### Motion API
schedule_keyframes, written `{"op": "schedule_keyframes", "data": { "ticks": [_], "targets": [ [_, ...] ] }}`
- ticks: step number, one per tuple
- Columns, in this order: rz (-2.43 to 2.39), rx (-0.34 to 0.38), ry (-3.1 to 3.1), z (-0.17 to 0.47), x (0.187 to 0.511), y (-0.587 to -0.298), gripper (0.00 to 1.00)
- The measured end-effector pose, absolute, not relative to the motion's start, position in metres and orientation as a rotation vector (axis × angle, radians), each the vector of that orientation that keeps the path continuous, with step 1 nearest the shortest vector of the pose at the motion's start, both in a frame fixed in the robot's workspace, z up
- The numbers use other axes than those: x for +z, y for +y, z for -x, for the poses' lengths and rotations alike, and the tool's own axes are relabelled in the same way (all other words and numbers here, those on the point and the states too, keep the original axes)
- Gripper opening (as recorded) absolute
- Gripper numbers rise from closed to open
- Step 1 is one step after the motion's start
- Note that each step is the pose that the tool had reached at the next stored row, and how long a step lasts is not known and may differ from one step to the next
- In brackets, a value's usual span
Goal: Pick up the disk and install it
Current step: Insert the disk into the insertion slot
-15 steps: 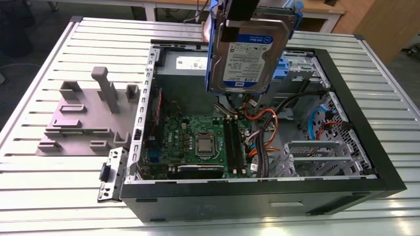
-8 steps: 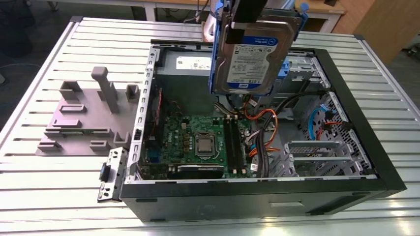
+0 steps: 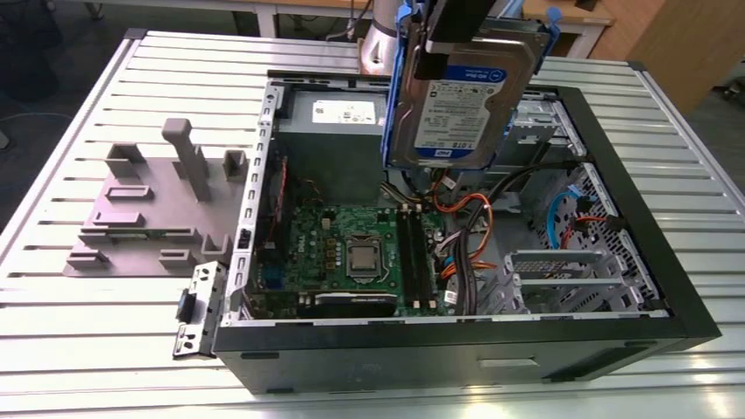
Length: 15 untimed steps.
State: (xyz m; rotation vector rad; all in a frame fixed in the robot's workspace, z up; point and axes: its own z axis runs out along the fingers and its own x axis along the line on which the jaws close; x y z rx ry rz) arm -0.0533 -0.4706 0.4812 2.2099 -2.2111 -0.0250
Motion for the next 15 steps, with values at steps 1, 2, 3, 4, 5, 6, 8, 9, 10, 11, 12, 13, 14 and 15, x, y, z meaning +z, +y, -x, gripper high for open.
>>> {"op": "schedule_keyframes", "data": {
  "ticks": [1, 2, 3, 4, 5, 6, 8, 9, 10, 11, 12, 13, 14, 15],
  "targets": [
    [-2.21, -0.025, -2.211, 0.053, 0.481, -0.471, 0.37],
    [-2.21, -0.025, -2.211, 0.053, 0.481, -0.472, 0.37],
    [-2.21, -0.025, -2.211, 0.053, 0.481, -0.472, 0.37],
    [-2.21, -0.025, -2.211, 0.053, 0.481, -0.474, 0.37],
    [-2.21, -0.025, -2.211, 0.053, 0.481, -0.475, 0.37],
    [-2.21, -0.025, -2.211, 0.053, 0.481, -0.477, 0.37],
    [-2.21, -0.025, -2.211, 0.053, 0.481, -0.479, 0.37],
    [-2.21, -0.025, -2.211, 0.053, 0.481, -0.481, 0.37],
    [-2.21, -0.025, -2.211, 0.053, 0.481, -0.482, 0.37],
    [-2.21, -0.025, -2.211, 0.053, 0.481, -0.484, 0.37],
    [-2.21, -0.025, -2.211, 0.053, 0.481, -0.485, 0.37],
    [-2.21, -0.025, -2.211, 0.053, 0.481, -0.487, 0.37],
    [-2.21, -0.025, -2.211, 0.053, 0.481, -0.489, 0.37],
    [-2.21, -0.025, -2.211, 0.053, 0.48, -0.49, 0.37]
  ]
}}
